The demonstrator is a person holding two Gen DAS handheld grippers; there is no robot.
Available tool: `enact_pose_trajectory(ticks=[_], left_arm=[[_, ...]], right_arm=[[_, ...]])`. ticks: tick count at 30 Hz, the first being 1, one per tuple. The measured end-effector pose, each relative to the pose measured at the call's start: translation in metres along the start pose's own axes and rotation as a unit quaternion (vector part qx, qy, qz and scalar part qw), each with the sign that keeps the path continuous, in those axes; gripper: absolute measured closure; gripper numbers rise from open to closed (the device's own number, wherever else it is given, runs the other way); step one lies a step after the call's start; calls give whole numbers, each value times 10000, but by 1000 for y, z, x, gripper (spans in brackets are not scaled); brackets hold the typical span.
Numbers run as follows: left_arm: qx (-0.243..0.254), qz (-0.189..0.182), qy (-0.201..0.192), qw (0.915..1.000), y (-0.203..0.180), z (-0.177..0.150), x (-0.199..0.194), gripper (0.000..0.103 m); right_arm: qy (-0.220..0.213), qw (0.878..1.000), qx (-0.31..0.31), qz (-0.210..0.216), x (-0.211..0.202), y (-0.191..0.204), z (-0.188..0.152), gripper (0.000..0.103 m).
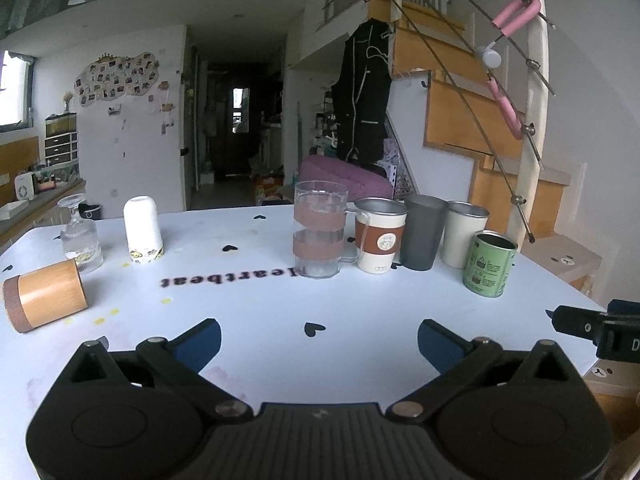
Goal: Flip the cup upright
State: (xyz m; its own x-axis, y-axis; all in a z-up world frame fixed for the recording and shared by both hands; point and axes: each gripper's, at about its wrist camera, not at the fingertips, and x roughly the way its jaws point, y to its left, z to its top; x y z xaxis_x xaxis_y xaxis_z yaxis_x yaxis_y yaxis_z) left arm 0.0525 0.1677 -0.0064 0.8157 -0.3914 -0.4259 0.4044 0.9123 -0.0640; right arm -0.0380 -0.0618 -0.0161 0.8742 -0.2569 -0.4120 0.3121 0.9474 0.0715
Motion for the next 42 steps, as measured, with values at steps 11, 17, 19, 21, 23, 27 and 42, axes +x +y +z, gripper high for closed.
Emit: enact_pose_trajectory(ticks=[11, 17, 19, 21, 23, 27, 42], left_arm=[[-2, 9, 5, 10000, 3, 0, 0, 0], [-12, 24, -3, 10000, 2, 1, 0, 0], [-9, 37, -15, 10000, 3, 1, -1, 0], [-7, 42, -18, 10000, 3, 1, -1, 0], [-1, 49, -17, 10000, 3, 1, -1, 0], [1, 61, -17, 10000, 5, 2, -1, 0], [3, 69, -13, 10000, 3, -1, -2, 0]], right_arm=[[-2, 10000, -18, -5, -1, 3, 0, 0], [12, 10000, -34, 18, -1, 4, 1, 0], [5, 10000, -40, 20, -1, 5, 1, 0], [6, 10000, -37, 16, -1, 5, 1, 0], [8, 10000, -38, 13, -1, 5, 1, 0], [10, 10000, -41, 18, -1, 5, 1, 0], [29, 10000, -67, 44, -1, 6, 1, 0]])
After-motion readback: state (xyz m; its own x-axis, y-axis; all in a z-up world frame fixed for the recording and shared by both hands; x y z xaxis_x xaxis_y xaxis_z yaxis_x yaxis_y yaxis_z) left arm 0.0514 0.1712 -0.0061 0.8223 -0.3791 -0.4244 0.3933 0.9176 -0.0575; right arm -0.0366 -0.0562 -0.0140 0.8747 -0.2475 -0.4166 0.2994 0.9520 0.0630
